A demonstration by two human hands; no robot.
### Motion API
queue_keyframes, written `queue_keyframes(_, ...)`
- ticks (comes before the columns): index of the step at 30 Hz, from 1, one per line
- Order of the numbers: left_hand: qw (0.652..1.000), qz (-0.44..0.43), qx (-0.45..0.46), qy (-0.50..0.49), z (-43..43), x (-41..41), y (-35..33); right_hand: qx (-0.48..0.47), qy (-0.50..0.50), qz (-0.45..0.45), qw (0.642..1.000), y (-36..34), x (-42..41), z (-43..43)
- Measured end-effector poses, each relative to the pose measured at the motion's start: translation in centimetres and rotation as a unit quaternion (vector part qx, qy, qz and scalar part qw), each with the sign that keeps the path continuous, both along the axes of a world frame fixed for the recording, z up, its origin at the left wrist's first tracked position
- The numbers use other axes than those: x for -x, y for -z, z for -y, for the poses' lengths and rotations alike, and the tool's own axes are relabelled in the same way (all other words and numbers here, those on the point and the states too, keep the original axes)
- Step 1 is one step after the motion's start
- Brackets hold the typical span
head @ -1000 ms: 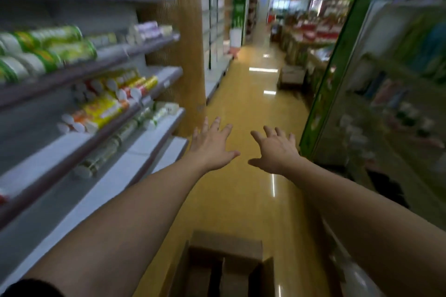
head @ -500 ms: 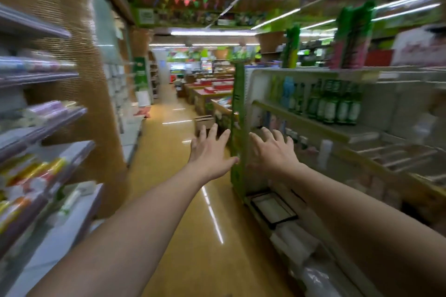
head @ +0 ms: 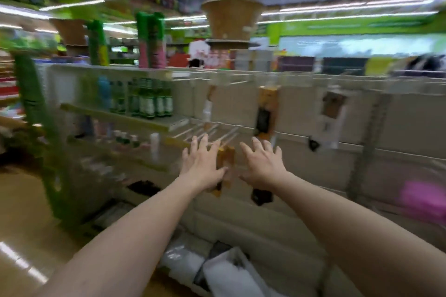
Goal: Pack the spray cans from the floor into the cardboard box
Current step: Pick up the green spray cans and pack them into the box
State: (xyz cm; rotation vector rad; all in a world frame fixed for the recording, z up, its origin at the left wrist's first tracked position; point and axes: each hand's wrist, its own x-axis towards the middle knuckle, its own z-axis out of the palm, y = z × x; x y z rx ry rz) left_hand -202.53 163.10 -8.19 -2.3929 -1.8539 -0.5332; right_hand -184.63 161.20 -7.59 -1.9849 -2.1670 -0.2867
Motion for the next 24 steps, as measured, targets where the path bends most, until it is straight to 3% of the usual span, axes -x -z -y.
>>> queue_keyframes(11,0.978,-0.025,-0.040,0.201,5.4,-30.9,-1.5,-0.038,0.206,-0.006,0.978,-0.6,-28.2,12.3)
queue_keyframes(24,0.895,-0.016,-0.043,0.444,20.2,-64.9,0.7,-0.008,0.421,-0.015,0.907,1.1,-56.7,32.8)
